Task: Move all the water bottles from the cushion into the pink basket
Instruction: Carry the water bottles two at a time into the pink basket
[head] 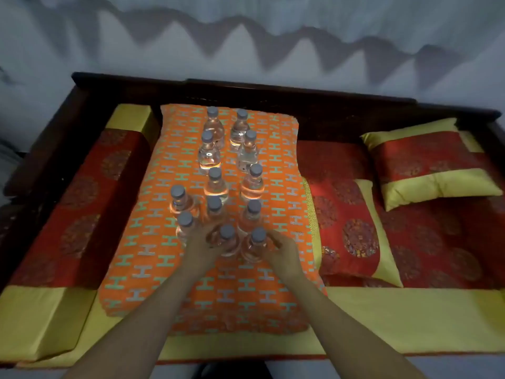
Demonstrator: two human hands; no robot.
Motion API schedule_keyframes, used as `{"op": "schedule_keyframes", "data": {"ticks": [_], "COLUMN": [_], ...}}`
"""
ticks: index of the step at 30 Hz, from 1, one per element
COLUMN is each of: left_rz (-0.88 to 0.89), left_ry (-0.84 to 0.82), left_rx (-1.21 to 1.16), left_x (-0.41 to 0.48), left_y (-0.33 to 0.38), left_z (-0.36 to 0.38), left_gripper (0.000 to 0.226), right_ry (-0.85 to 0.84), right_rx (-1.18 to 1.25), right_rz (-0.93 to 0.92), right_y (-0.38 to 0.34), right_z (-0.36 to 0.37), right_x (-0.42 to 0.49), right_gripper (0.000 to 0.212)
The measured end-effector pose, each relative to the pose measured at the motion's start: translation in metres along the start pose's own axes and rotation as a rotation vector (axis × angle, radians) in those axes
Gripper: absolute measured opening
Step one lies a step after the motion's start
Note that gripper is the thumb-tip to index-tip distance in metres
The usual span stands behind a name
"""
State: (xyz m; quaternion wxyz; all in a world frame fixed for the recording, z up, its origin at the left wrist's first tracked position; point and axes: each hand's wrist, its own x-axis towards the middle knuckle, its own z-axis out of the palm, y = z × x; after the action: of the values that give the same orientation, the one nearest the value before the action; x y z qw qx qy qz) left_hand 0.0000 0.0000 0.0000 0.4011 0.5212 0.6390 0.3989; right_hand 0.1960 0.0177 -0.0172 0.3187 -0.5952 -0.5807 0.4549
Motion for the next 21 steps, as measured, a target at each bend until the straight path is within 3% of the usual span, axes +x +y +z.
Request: {"op": "schedule_keyframes", "data": {"ticks": [4, 10, 12, 16, 18, 21], "left_rz": [-0.044, -0.107, -0.086, 0.012, 0.039, 0.080], "left_ry": [-0.076, -0.120, -0.130, -0.147, -0.199, -0.262], "left_rx": [-0.025, -0.040, -0.041, -0.011, -0.018, -0.094], "left_x": [0.011, 0.014, 0.019, 0.025, 0.030, 0.035], "left_y": [-0.003, -0.006, 0.002, 0.031, 0.050, 0.080], "left_z": [0.002, -0.001, -0.003, -0.011, -0.014, -0.007], "left_gripper": [0.029, 0.041, 0.037, 0.052, 0.047, 0.028], "right_ry": [0.030, 0.030, 0.053, 0.118, 0.170, 0.280], "right_rx": [0.002, 0.096, 0.149, 0.310, 0.338, 0.383], "right_rz": [-0.001, 0.014, 0.020, 0.034, -0.002, -0.022], "right_y": [0.004, -0.004, -0.007, -0.020, -0.029, -0.038], "right_z": [-0.001, 0.002, 0.001, -0.021, -0.039, -0.072], "right_x": [0.001, -0.001, 0.000, -0.005, -0.009, -0.018], "right_gripper": [0.046, 0.043, 0.041, 0.032, 0.022, 0.025]}}
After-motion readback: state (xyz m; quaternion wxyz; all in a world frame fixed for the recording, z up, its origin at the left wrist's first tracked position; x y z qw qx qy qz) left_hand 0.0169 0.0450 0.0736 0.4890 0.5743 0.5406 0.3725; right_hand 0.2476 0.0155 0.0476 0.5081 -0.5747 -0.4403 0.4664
